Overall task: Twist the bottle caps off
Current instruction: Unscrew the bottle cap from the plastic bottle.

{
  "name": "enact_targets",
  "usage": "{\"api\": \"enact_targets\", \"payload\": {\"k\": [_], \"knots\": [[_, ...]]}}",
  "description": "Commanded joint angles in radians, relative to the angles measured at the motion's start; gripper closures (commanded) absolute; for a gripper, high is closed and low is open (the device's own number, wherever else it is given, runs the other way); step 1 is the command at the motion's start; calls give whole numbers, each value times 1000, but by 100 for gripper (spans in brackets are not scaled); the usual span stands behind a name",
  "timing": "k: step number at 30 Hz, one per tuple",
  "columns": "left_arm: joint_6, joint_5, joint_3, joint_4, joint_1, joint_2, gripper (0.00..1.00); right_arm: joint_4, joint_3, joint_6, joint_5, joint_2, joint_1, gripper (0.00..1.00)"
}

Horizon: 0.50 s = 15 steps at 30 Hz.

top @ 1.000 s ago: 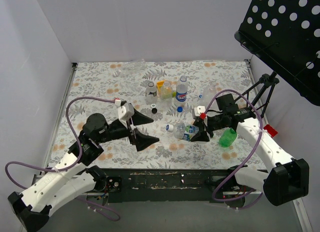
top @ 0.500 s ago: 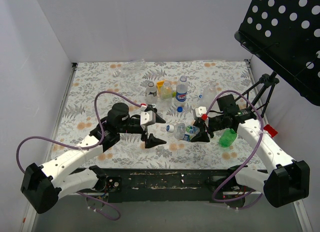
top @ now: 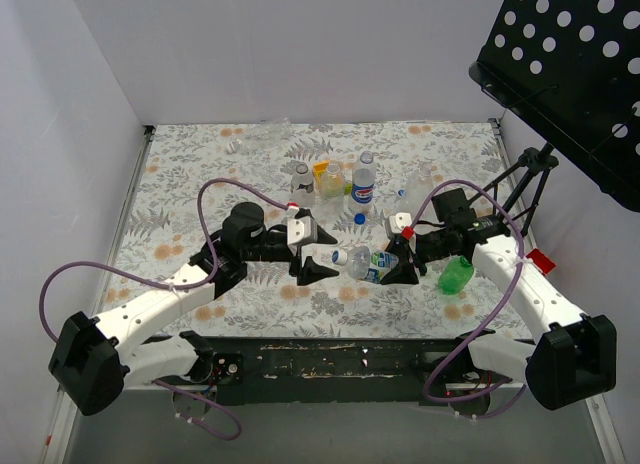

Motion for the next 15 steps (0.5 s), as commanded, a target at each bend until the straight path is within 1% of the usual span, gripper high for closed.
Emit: {"api": "enact_targets", "payload": {"k": [1,6,9,15], "knots": [[1,15,28,19,-7,23,38,-5,5,-11,-37,5,-3,86],[-5,30,41,17,-8,44,48,-5,2,-11,-34,5,-3,86],[-8,37,42,14,-7,49,51,-5,2,-11,-32,7,-2,86],[-27,49,45,22,-7,37,53,-5,2,-9,-31,10,-3,86]]}}
